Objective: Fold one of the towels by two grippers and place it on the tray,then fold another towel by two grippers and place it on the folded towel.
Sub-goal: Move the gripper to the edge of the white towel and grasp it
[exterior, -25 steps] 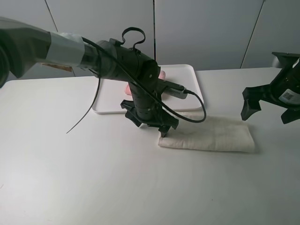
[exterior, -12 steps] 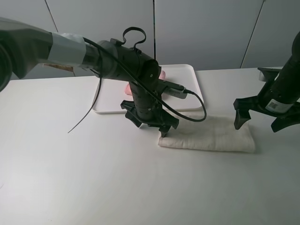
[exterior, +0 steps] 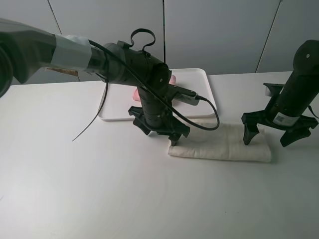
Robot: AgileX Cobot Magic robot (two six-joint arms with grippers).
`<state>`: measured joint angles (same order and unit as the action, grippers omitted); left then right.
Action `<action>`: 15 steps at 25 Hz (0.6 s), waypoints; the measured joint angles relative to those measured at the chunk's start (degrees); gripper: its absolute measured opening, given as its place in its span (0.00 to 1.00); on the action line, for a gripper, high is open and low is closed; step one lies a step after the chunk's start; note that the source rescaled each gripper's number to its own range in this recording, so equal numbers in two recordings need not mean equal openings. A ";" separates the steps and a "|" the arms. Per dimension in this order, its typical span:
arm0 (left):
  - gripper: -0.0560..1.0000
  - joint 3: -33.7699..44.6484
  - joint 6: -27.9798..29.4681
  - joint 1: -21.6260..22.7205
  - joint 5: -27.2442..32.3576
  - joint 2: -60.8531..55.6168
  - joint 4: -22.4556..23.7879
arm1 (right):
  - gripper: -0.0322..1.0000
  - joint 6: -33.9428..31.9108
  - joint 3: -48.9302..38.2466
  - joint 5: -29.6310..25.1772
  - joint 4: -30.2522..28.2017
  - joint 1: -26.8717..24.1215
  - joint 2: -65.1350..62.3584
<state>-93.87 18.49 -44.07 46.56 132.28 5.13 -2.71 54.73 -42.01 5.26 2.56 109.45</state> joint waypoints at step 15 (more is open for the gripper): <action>1.00 0.00 -0.13 0.00 0.21 0.00 0.00 | 0.72 4.64 0.05 1.82 2.96 0.00 0.94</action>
<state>-93.87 18.35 -44.07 46.77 132.28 5.13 1.93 54.77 -40.19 8.22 2.56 110.39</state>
